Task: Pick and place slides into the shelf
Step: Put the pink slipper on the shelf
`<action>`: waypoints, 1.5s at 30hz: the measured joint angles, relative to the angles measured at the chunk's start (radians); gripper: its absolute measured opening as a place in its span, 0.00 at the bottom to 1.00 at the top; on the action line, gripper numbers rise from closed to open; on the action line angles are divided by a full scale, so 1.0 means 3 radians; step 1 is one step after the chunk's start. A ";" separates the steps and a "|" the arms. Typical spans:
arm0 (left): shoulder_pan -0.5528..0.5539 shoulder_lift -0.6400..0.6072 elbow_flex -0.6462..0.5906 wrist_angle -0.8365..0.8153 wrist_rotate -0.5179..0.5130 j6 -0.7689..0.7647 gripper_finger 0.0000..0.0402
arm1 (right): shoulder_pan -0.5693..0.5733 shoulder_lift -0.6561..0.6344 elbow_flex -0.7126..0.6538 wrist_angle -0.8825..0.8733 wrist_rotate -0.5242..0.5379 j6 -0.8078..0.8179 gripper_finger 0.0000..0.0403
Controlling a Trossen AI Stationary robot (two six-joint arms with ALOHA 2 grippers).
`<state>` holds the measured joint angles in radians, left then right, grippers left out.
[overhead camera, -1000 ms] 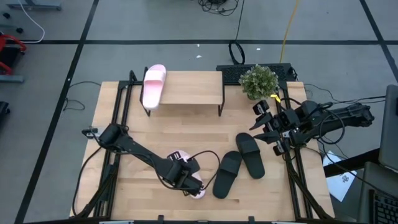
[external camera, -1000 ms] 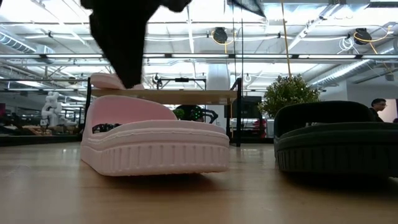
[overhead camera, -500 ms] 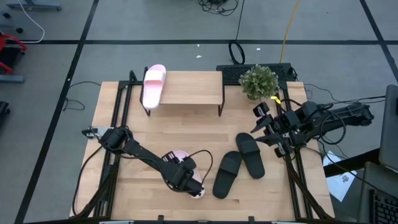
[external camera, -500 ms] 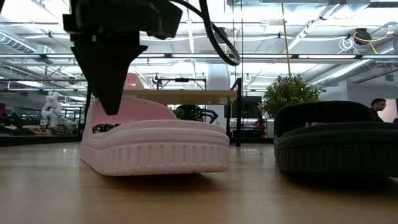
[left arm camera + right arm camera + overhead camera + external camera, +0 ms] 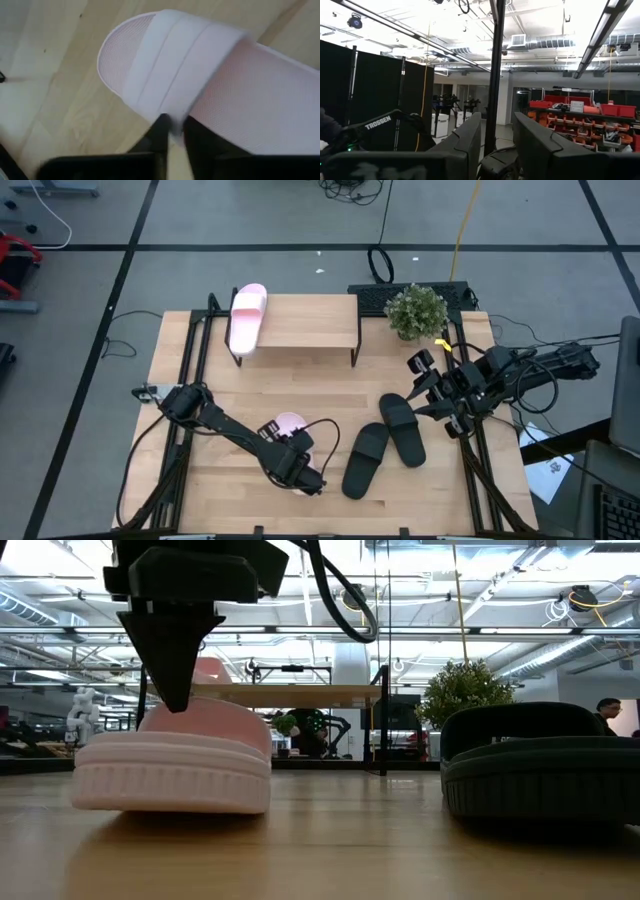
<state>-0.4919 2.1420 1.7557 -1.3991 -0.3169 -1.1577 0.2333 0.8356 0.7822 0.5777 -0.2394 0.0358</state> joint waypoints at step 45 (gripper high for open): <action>0.0114 -0.0116 0.1782 -0.0568 -0.1177 0.0940 0.00 | -0.0001 0.0000 0.0000 0.0256 0.0183 -0.0351 0.26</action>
<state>-0.4576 2.1074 2.2904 -1.5695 -0.6701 -0.8757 0.2329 0.8357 0.7822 0.6546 -0.1844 -0.0694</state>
